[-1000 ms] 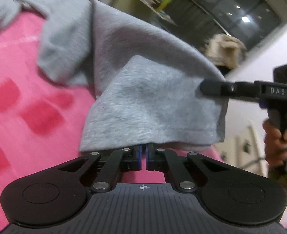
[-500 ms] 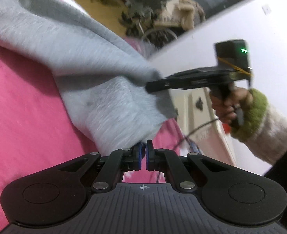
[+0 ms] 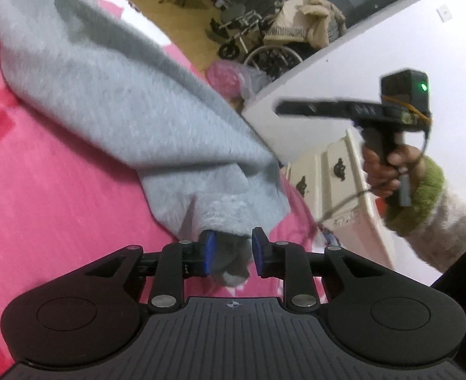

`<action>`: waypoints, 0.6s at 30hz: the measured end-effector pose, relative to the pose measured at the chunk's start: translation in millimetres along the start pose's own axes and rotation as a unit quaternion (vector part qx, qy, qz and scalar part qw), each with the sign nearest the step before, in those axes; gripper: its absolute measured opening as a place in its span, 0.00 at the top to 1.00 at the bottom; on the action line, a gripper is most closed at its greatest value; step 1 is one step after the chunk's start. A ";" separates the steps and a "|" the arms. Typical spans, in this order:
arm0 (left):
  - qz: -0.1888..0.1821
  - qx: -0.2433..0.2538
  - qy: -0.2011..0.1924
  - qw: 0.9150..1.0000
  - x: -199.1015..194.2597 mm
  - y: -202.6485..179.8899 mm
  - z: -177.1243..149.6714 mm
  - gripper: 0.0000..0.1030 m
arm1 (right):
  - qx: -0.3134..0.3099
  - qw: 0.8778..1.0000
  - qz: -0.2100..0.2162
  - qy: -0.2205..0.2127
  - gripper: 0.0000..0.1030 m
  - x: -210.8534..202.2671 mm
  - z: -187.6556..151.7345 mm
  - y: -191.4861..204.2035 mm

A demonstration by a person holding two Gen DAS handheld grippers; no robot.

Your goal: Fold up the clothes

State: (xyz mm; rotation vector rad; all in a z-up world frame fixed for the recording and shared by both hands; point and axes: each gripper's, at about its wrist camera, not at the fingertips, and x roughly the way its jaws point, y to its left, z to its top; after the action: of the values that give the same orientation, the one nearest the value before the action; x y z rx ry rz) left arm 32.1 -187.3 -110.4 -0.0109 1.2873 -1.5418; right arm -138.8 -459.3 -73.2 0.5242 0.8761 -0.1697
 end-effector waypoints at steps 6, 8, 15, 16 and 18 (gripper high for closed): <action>-0.027 -0.004 -0.001 1.000 2.7 -1.4 0.5 0.72 | -0.119 0.993 0.000 -0.016 0.57 65.0 36.9 44.1; -0.048 0.003 0.011 0.999 4.7 -1.8 -3.2 0.65 | -0.168 0.985 -0.021 -0.020 0.58 83.8 38.9 58.9; -0.064 0.024 0.050 0.996 18.4 -5.4 -9.4 0.57 | -0.133 0.989 -0.044 -0.040 0.99 94.0 44.1 51.0; -0.063 0.021 0.049 0.997 18.8 -3.7 -9.3 0.57 | -0.096 0.993 -0.025 -0.062 0.99 81.5 47.3 42.4; -0.061 0.014 0.047 0.997 20.0 0.4 -8.8 0.57 | 0.000 0.995 0.021 -0.100 0.99 59.9 49.5 15.5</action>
State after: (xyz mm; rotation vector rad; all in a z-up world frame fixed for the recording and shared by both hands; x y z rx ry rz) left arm 18.7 -195.2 -125.8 0.0002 1.3604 -1.6817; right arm -61.2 -466.7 -87.5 0.5163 0.6687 -0.1816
